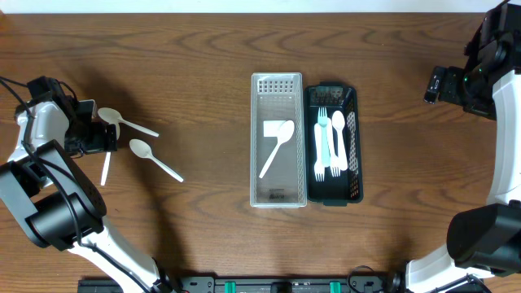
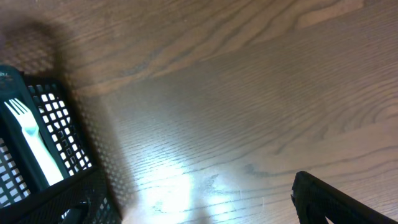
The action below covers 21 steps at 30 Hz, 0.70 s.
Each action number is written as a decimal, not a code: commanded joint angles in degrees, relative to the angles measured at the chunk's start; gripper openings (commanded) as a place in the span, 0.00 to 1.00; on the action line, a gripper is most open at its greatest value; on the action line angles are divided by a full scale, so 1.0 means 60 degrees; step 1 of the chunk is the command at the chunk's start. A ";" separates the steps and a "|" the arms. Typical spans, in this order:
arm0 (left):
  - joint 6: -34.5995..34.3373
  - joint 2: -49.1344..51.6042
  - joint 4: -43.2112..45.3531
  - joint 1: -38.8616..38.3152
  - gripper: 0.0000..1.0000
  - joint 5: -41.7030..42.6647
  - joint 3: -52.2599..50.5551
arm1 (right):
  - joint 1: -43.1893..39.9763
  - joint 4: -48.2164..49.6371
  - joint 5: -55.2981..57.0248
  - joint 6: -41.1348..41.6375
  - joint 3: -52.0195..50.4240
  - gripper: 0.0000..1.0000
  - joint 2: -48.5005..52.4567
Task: Pack container
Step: 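Grasp the next white spoon on the left with the left gripper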
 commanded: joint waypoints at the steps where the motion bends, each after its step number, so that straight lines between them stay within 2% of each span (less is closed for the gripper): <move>1: 0.0448 0.0084 -0.0051 -0.0015 0.98 0.0138 -0.0062 | -0.0029 0.0007 0.0197 0.0131 -0.0022 0.99 -0.0051; 19: 0.0331 0.0943 -0.0015 -0.0015 0.99 0.0138 -0.0062 | -0.0025 -0.0066 0.0197 0.0091 -0.0022 0.99 -0.0051; 21: 0.0331 0.0943 0.0000 -0.0015 0.94 0.0138 -0.0062 | -0.0025 -0.0069 0.0197 0.0091 -0.0022 0.99 -0.0051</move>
